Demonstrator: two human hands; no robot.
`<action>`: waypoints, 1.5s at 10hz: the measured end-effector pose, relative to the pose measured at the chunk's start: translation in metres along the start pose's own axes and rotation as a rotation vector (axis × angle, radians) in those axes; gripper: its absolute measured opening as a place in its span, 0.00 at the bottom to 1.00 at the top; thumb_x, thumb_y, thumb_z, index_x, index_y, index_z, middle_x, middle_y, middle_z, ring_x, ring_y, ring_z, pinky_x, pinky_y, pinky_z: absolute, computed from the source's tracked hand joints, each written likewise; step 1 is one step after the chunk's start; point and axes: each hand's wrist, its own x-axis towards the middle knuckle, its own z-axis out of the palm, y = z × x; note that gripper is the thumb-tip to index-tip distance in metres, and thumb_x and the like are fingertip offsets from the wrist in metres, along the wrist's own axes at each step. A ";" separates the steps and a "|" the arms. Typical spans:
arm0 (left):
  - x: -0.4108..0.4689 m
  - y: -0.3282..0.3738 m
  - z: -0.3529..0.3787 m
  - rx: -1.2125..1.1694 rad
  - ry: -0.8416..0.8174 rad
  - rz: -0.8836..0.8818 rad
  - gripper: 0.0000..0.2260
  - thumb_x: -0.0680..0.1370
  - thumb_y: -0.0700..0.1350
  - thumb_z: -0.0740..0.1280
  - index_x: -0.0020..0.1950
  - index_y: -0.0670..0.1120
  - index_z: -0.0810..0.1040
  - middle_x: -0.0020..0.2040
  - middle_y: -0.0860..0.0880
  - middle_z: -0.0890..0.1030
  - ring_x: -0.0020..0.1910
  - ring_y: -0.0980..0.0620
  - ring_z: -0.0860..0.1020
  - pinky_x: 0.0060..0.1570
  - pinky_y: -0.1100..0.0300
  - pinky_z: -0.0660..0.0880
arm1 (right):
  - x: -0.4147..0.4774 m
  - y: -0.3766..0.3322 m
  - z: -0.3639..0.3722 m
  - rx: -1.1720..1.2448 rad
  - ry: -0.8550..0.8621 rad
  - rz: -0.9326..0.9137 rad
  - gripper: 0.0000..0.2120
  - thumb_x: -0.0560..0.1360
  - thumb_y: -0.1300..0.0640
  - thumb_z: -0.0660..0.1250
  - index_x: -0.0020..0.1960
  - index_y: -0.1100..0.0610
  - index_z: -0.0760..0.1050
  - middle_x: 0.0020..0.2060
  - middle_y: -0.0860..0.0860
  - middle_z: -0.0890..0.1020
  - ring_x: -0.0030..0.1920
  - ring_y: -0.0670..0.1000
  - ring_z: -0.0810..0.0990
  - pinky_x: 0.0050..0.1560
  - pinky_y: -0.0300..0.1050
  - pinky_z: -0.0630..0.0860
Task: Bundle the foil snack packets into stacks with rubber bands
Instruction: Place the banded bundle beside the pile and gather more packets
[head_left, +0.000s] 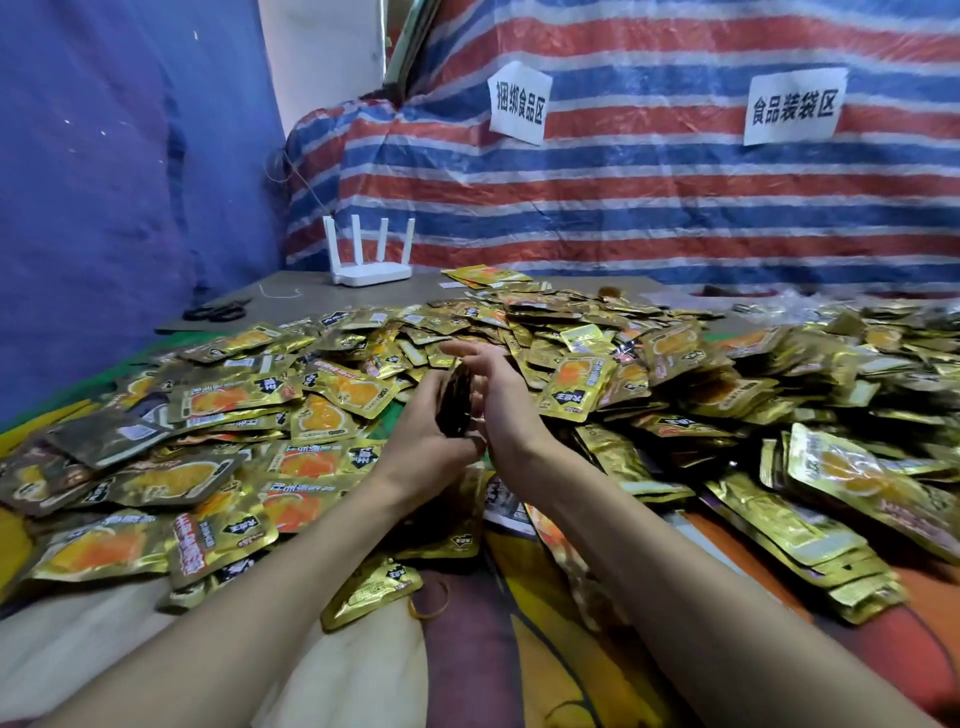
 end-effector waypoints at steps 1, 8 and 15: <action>-0.002 -0.002 -0.003 0.073 0.060 0.006 0.20 0.63 0.40 0.69 0.54 0.46 0.74 0.43 0.39 0.79 0.39 0.39 0.76 0.41 0.44 0.74 | -0.008 -0.013 -0.013 -0.379 0.020 -0.035 0.20 0.84 0.52 0.57 0.74 0.55 0.67 0.67 0.54 0.73 0.62 0.50 0.71 0.51 0.35 0.73; -0.007 0.000 0.001 0.363 -0.005 0.371 0.19 0.73 0.35 0.70 0.63 0.39 0.71 0.43 0.53 0.73 0.42 0.49 0.74 0.45 0.56 0.73 | -0.136 -0.085 -0.262 -1.494 0.767 0.104 0.04 0.71 0.61 0.67 0.43 0.55 0.80 0.36 0.55 0.80 0.39 0.58 0.77 0.42 0.48 0.76; -0.016 0.013 -0.001 0.209 -0.076 0.311 0.15 0.67 0.39 0.66 0.53 0.46 0.72 0.43 0.44 0.75 0.41 0.39 0.74 0.42 0.41 0.74 | -0.156 -0.094 -0.317 -1.573 0.683 0.332 0.05 0.65 0.62 0.82 0.36 0.60 0.86 0.32 0.57 0.84 0.37 0.57 0.82 0.37 0.44 0.74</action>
